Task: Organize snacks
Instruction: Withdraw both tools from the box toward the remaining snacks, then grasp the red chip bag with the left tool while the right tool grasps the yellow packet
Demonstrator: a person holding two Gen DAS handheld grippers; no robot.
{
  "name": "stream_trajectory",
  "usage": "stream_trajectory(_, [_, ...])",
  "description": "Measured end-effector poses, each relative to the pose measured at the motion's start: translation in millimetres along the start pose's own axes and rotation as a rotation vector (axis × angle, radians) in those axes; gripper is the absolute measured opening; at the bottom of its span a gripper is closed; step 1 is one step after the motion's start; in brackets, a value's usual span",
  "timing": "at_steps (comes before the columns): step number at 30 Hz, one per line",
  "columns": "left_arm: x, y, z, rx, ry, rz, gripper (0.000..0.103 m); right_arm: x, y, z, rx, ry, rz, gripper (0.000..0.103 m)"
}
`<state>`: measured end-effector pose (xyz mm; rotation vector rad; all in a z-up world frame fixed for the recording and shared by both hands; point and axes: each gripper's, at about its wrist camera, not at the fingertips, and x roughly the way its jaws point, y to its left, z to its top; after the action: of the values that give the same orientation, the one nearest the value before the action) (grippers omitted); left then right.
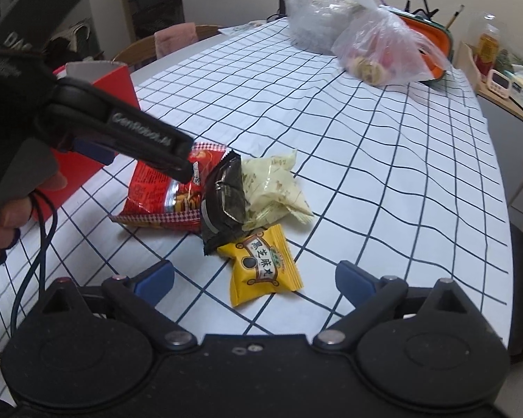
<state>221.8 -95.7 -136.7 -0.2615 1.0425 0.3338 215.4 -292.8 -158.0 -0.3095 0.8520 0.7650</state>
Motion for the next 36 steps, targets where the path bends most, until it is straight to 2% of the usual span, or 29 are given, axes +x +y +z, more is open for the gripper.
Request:
stream_trajectory(8, [13.1,-6.8,9.6,-0.048,0.041,0.007,0.097,20.5,1.7,1.6,-0.057,0.017,0.016,0.097])
stream_trajectory(12, [24.2,-4.1,13.4,-0.085,0.088,0.014,0.097,28.9,3.6,1.5,-0.084,0.031,0.019,0.094])
stream_trajectory(22, [36.9,-3.0,15.7,-0.119,0.158,0.044,0.097,40.5,5.6,2.6,-0.114,0.066,0.023,0.081])
stream_trajectory(26, [41.8,-5.5,16.4,-0.122,0.184,0.062,0.096,43.4,4.6,3.5,-0.125,0.070,0.019,0.079])
stream_trajectory(32, [44.7,-4.6,14.7,-0.134,0.203,0.050,0.089,42.1,2.5,4.3,-0.116,0.067,0.018,0.068])
stream_trajectory(36, [45.2,-4.3,14.6,-0.128,0.207,0.042,0.085,39.8,1.0,4.2,-0.111,0.061,0.020,0.053])
